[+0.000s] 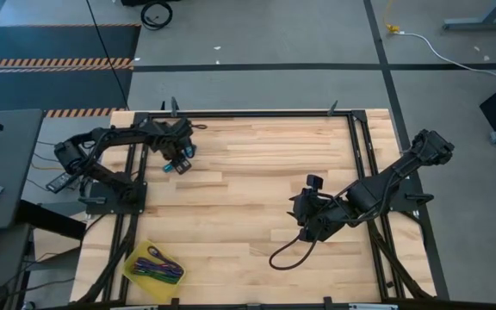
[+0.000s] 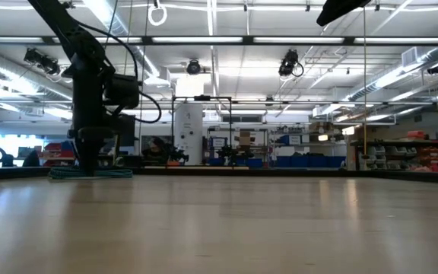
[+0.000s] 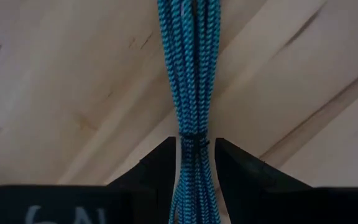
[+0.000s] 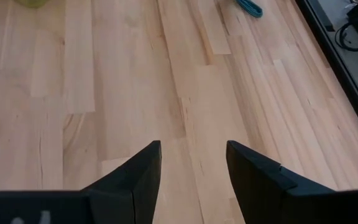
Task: Pick and place USB-C Cables
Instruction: Put the black charger cable into the yellow bin
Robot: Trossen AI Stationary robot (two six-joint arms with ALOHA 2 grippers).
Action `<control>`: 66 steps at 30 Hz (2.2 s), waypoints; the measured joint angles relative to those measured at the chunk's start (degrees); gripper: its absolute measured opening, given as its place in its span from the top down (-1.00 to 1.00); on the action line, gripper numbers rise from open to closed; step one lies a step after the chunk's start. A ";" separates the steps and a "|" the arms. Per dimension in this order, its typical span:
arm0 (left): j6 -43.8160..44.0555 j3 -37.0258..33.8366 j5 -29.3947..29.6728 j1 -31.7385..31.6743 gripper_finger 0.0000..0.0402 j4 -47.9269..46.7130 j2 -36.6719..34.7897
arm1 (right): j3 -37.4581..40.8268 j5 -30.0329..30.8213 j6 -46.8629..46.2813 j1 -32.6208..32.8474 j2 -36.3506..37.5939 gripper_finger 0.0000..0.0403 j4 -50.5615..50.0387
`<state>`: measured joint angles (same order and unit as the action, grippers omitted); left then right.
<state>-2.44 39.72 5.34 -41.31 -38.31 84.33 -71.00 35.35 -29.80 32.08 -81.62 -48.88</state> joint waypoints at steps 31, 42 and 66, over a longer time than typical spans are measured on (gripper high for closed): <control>1.77 -1.77 -0.69 2.85 0.87 0.49 0.05 | 0.00 -0.07 2.83 0.02 0.00 0.07 0.06; 7.69 13.80 -2.63 16.13 0.88 -20.39 0.15 | 0.00 2.82 9.16 -0.18 -0.02 0.07 1.13; 34.17 25.50 -1.74 77.31 0.88 -23.19 0.07 | 0.00 3.67 15.19 -3.11 -0.02 0.07 4.12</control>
<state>31.73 65.21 3.60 36.00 -61.50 84.40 -71.00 39.02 -14.61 28.97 -81.65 -44.77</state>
